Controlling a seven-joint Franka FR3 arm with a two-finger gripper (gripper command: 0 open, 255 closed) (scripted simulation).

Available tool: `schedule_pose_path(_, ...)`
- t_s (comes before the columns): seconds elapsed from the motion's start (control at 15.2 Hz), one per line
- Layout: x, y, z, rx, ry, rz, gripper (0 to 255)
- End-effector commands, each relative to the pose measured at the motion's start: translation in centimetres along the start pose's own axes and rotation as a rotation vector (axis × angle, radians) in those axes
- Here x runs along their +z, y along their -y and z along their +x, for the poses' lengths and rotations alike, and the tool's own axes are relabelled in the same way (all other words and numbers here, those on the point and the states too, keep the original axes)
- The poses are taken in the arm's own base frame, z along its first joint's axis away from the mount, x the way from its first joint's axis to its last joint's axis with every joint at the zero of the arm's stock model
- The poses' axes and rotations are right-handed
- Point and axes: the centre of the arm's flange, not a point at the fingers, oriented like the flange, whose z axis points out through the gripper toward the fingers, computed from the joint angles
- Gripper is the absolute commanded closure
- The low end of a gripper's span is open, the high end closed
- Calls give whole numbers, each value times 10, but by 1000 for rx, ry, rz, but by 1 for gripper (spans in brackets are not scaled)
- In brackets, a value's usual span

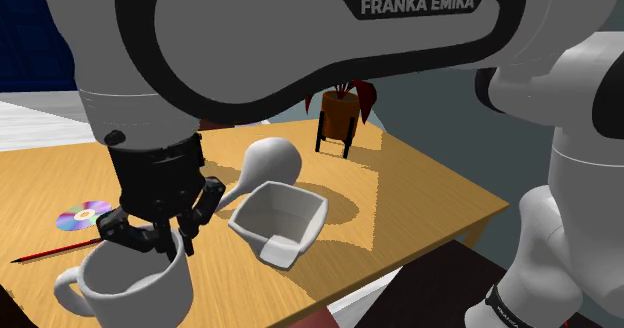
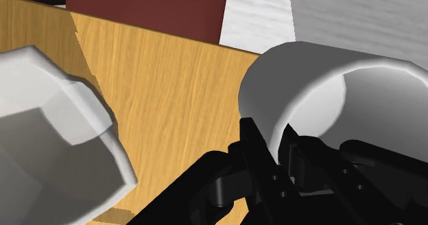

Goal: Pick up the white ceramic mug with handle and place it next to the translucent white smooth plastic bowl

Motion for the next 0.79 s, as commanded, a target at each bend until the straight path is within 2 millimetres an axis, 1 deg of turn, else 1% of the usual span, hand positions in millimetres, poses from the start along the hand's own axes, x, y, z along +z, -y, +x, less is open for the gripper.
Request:
schedule_pose_path(0.0, 11, 0, 0, 0, -1, 1, 255)
schedule_pose_path(0.73, 69, 0, 1, 0, -1, 1, 255)
